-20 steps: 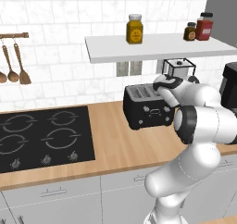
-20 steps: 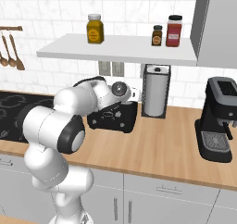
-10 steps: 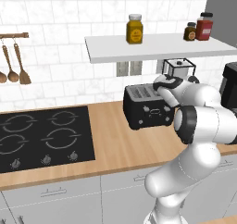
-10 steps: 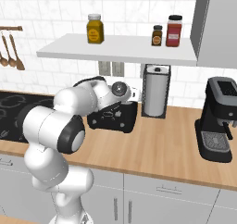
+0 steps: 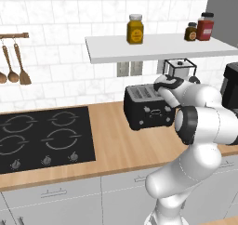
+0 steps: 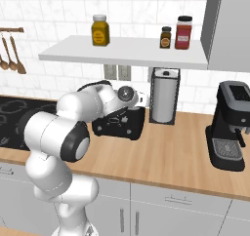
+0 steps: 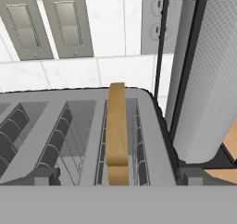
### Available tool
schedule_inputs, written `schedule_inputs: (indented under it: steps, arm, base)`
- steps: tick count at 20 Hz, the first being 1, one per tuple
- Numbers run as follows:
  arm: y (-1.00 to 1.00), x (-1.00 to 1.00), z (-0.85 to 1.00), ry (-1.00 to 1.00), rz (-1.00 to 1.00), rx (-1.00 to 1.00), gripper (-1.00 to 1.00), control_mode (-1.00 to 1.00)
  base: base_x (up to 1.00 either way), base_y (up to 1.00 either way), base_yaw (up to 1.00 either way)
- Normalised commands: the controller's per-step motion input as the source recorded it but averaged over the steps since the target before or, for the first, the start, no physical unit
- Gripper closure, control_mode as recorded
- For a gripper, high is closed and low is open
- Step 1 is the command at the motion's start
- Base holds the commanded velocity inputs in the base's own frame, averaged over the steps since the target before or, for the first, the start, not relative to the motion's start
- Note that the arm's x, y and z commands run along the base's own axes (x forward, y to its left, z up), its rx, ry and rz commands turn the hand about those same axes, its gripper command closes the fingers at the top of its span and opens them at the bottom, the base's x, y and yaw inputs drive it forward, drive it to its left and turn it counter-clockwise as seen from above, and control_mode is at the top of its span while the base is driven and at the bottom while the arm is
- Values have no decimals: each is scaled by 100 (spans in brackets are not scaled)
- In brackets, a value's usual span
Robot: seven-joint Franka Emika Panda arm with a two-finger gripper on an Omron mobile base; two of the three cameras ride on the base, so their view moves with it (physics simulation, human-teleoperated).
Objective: Start the toaster. Once the lever pops up, take the bread to the plate on the dining counter.
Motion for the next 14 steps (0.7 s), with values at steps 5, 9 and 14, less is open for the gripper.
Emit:
schedule_inputs:
  steps: [5,9,14]
  arm:
    - [0,0,0,0,0,0,-100,-100]
    - [0,0,0,0,0,0,-100,-100]
    - [0,0,0,0,0,0,-100,-100]
  base:
    - [0,0,0]
    - [0,0,0]
    - [0,0,0]
